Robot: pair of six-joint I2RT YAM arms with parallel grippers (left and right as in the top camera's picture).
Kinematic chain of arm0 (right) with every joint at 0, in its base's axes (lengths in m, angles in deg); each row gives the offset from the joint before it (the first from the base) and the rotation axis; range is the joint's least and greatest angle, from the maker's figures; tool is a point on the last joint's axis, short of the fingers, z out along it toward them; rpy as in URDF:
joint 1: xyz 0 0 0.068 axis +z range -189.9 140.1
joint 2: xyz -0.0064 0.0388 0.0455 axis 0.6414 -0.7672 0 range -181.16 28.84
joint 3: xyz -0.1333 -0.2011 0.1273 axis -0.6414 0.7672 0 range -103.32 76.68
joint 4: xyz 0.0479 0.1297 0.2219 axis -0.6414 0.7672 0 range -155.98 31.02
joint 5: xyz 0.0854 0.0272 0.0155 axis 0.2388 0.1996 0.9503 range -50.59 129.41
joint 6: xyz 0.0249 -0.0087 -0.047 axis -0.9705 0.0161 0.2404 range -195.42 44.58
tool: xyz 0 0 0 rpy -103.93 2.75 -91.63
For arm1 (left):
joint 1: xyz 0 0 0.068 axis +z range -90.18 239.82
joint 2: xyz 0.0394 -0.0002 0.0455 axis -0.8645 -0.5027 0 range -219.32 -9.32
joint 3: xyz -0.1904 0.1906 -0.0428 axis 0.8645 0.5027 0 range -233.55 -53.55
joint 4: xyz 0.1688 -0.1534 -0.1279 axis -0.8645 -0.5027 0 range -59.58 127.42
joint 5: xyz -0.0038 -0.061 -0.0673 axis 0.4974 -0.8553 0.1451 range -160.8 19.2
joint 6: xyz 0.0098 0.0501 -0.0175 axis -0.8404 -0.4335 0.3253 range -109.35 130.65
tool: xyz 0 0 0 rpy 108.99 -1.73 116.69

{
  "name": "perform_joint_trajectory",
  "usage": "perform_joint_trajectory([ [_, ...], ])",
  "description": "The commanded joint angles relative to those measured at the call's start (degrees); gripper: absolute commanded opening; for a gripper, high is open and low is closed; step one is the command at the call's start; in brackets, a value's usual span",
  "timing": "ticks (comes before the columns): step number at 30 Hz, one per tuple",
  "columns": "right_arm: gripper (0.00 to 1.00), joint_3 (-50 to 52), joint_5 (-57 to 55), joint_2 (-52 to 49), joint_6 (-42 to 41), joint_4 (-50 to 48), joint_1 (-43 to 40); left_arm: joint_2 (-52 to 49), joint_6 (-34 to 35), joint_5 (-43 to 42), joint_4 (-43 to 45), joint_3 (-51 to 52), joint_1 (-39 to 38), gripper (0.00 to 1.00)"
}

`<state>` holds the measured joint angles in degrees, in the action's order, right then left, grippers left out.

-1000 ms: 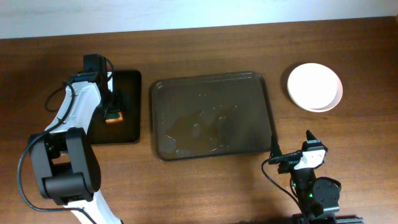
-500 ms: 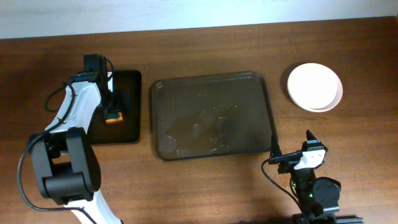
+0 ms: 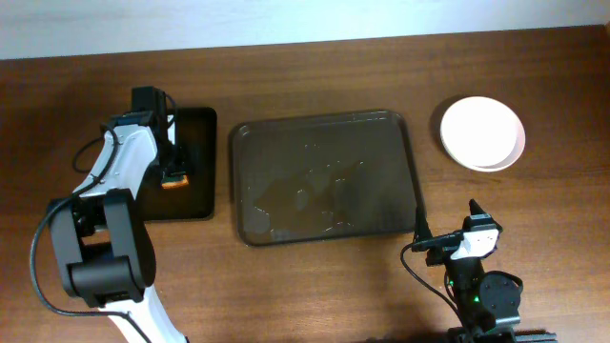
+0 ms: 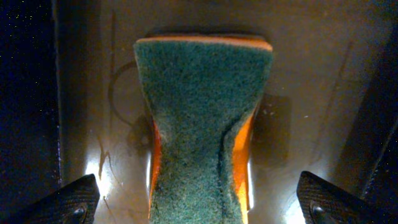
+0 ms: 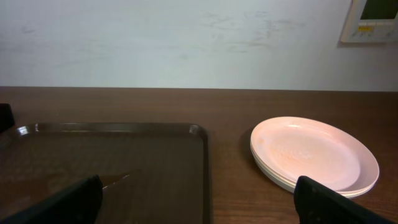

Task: Clean dirty plates on tray and stack at the side

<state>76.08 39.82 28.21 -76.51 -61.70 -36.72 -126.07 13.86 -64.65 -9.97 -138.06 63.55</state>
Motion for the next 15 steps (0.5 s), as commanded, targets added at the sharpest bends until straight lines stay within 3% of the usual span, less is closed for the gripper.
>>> perform_joint_trajectory([
  [1, 0.98, 0.3, -1.1, 0.4, 0.2, 0.4, 0.5, 1.1, 0.7, 0.0, 0.2, 0.3, 0.1, 1.00],
  [5, 0.98, 0.3, -1.1, 0.4, 0.2, 0.4, 0.5, 6.5, 1.4, -1.2, 8.3, 0.3, 0.2, 1.00],
  [15, 0.98, 0.3, -1.1, 0.4, 0.2, 0.4, 0.5, 22.4, -0.5, 1.4, 1.7, 5.4, 0.2, 1.00],
])
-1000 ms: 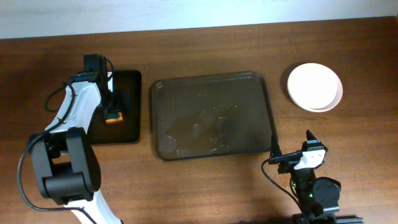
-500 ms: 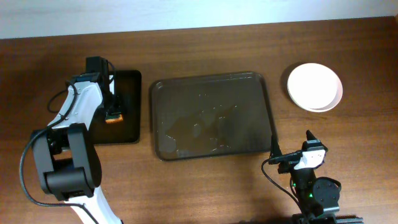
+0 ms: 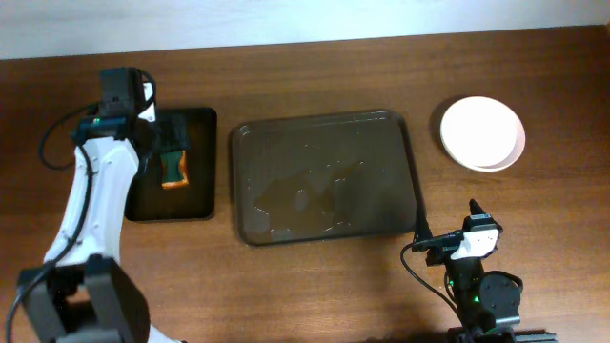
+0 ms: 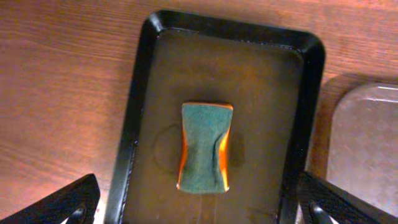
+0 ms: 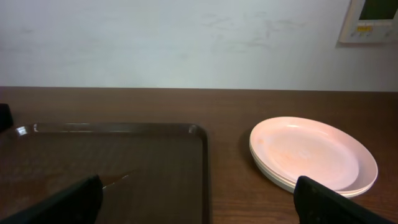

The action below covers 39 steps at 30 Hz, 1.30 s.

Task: Clean dirty plates on tray and stack at the side

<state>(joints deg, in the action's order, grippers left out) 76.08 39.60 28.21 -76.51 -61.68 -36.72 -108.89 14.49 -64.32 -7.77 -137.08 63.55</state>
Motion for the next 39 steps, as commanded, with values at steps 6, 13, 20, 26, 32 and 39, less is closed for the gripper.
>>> perform_joint_trajectory([
  [6, 0.98, 0.3, -0.9, 0.4, 0.2, 0.4, 0.5, 20.1, -1.5, 1.4, 0.9, 22.1, 0.2, 1.00],
  [13, 0.98, 0.3, -0.9, 0.4, 0.2, 0.4, 0.5, 56.4, -4.1, 0.8, 14.4, 49.3, 0.0, 0.99],
  [20, 0.98, 0.3, -0.9, 0.4, 0.2, 0.4, 0.5, 76.8, -7.5, 0.8, 25.6, 59.8, 0.0, 1.00],
  [26, 0.98, 0.3, -0.9, 0.4, 0.2, 0.4, 0.5, 84.3, -9.9, 0.8, 42.3, 70.1, 0.0, 1.00],
  [32, 0.98, 0.3, -0.9, 0.4, 0.2, 0.4, 0.5, 90.2, -9.9, 0.8, 52.3, 77.5, 0.0, 0.99],
  [39, 0.98, 0.3, -0.9, 0.4, 0.2, 0.4, 0.5, 93.6, -10.0, 0.4, 52.5, 78.8, 0.0, 1.00],
])
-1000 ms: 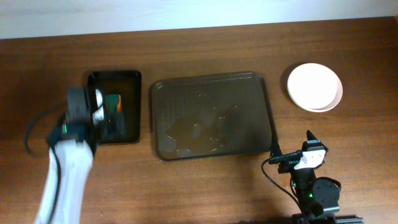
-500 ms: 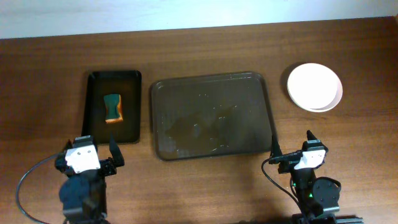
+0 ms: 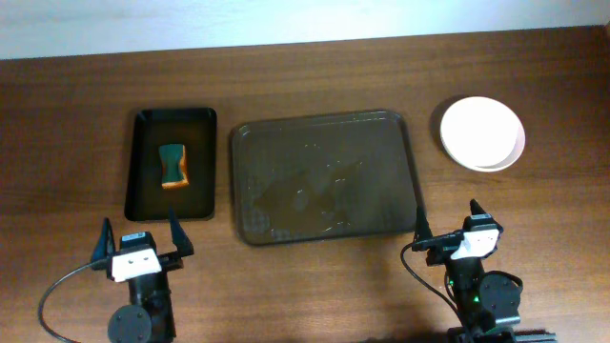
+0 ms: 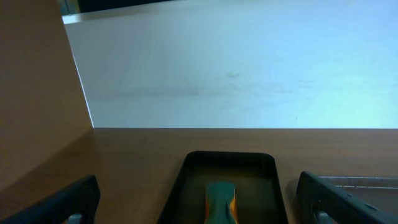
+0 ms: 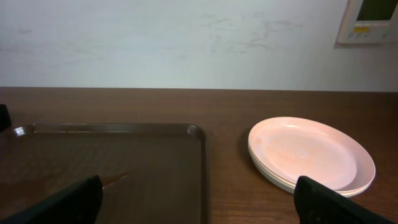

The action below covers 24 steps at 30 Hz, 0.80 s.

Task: Clean dirty plates on tray and stack at the side

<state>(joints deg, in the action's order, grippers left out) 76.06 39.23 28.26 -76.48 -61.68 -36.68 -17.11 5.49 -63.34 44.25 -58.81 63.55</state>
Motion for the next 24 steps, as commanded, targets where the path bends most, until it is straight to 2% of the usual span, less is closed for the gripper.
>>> perform_joint_trajectory([
  [1, 0.98, 0.3, -0.5, 0.3, 0.2, 0.4, 0.5, 2.5, -1.0, -0.6, 0.4, 0.6, 0.0, 1.00],
  [6, 0.98, 0.3, -0.5, 0.3, 0.2, 0.4, 0.5, 4.5, -0.9, -1.1, 1.2, 1.9, -0.9, 1.00],
  [10, 0.99, 0.3, -0.5, 0.3, 0.2, 0.4, 0.5, 6.1, -0.9, -1.7, 7.6, 4.8, -1.0, 1.00],
  [22, 0.98, 0.3, -0.5, 0.3, 0.2, 0.4, 0.5, 7.5, -1.0, -2.4, 6.4, 4.8, -1.1, 0.99],
  [24, 0.98, 0.3, -0.5, 0.3, 0.2, 0.4, 0.5, 7.5, -4.4, -6.1, 5.5, 4.8, -1.1, 1.00],
])
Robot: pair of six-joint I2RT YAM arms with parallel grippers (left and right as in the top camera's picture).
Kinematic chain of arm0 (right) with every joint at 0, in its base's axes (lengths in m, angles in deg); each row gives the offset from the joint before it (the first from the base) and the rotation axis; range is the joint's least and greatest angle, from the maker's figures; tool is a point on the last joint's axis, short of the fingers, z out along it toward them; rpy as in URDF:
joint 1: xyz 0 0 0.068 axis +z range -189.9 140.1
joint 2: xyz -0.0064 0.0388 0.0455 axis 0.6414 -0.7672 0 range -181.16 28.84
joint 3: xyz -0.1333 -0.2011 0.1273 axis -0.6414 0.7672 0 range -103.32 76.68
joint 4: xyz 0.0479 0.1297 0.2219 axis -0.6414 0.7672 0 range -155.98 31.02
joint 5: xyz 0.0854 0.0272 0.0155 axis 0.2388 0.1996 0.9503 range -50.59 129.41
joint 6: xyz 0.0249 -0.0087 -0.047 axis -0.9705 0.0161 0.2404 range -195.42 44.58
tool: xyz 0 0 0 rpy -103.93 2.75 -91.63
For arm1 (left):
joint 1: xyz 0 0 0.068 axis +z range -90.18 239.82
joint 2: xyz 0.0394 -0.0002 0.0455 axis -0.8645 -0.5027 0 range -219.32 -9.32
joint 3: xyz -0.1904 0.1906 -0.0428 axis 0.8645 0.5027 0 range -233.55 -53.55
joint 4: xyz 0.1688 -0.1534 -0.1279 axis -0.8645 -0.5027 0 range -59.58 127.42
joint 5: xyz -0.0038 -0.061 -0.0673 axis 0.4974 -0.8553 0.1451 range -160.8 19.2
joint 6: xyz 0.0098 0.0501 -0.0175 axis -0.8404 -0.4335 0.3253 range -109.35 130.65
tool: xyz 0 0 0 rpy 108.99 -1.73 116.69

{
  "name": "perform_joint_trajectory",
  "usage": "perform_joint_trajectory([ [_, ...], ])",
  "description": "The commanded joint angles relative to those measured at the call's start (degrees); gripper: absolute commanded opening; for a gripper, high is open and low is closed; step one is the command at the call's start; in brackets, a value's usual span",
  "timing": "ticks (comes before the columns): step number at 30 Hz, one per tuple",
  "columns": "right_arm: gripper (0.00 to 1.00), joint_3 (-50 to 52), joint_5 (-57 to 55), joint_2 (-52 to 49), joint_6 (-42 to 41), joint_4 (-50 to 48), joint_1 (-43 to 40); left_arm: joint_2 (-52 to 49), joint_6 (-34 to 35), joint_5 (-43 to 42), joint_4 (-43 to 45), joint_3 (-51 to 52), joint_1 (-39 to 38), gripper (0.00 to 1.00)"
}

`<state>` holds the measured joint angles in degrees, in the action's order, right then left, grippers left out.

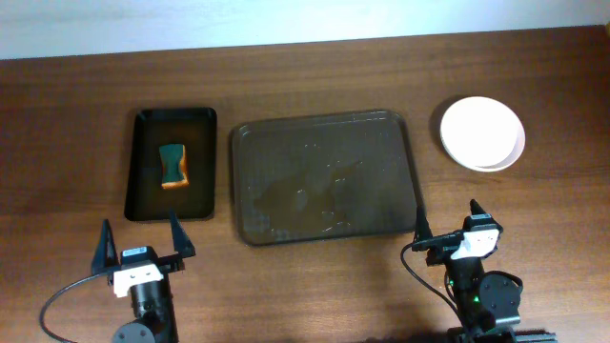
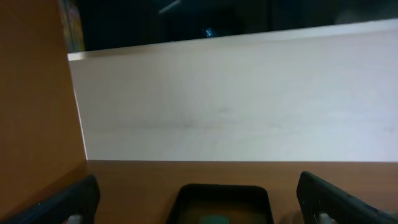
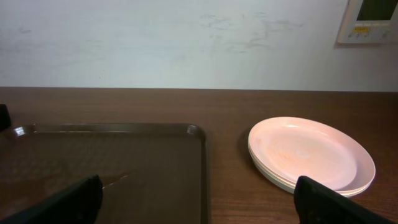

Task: Clean dirty plates on tray and stack at the side

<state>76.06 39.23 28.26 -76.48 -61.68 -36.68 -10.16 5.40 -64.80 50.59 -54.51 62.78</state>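
Observation:
The dark brown tray (image 1: 324,176) lies mid-table, wet-streaked and bare of plates; its near corner shows in the right wrist view as the tray (image 3: 124,168). The white plates (image 1: 482,132) sit stacked at the far right, also seen as plates (image 3: 311,154). A green-and-orange sponge (image 1: 172,164) rests in the small black dish (image 1: 145,205). My left gripper (image 1: 141,251) stands open near the front edge, well short of the dish. At the front right my right gripper (image 1: 448,232) is open, empty, facing the tray and plates.
The left wrist view looks along the table at a pale wall and the far end of the black dish (image 2: 224,198). A wall panel (image 3: 370,18) hangs behind the plates. Bare wood surrounds the tray.
The left gripper has drawn slightly further back toward the front edge, and its camera now sees less of the dish and sponge. The right arm, tray and plates are unchanged.
The left gripper was open low over the sponge in the black dish, the sponge lying free. Then it was higher above the dish. Later it stood at the front left edge, where it still is. The right gripper stayed open and still.

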Motion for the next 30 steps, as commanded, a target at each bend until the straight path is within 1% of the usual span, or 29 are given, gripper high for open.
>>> perform_joint_trajectory([
  [1, 0.98, 0.3, -0.5, 0.3, 0.2, 0.4, 0.5, 0.6, -7.6, -7.7, -1.3, 0.4, -0.3, 0.99],
  [2, 0.98, 0.3, -0.5, 0.3, 0.2, 0.4, 0.5, 0.6, -9.9, -10.2, -2.3, 0.5, -0.3, 1.00],
  [5, 0.98, 0.3, -0.5, 0.3, 0.2, 0.4, 0.5, 0.6, -9.8, -10.2, -8.1, 0.5, -0.3, 1.00],
  [9, 0.98, 0.3, -0.5, 0.3, 0.2, 0.4, 0.5, 0.6, -6.8, -10.1, -16.8, 0.4, -0.3, 1.00],
  [10, 0.98, 0.3, -0.5, 0.3, 0.2, 0.4, 0.5, 0.5, -6.1, -10.0, -17.6, 0.4, -0.3, 1.00],
  [14, 0.98, 0.3, -0.5, 0.3, 0.2, 0.4, 0.5, 0.5, -5.9, -9.0, -17.7, 0.4, -0.3, 1.00],
  [16, 0.98, 0.3, -0.5, 0.3, 0.2, 0.4, 0.5, 0.5, -1.6, -5.3, -18.0, 0.4, -0.3, 0.99],
  [18, 0.98, 0.3, -0.5, 0.3, 0.2, 0.4, 0.5, 0.5, 0.8, -3.0, -17.9, 0.4, -0.3, 1.00],
  [25, 0.98, 0.3, -0.5, 0.3, 0.2, 0.4, 0.5, 0.5, 0.7, -2.6, -17.9, 0.4, -0.3, 1.00],
  [29, 0.98, 0.3, -0.5, 0.3, 0.2, 0.4, 0.5, 0.5, 1.3, 0.5, -17.6, 0.4, -0.3, 1.00],
  [30, 0.98, 0.3, -0.5, 0.3, 0.2, 0.4, 0.5, 0.5, 2.4, 1.6, -17.5, 0.4, -0.3, 1.00],
])
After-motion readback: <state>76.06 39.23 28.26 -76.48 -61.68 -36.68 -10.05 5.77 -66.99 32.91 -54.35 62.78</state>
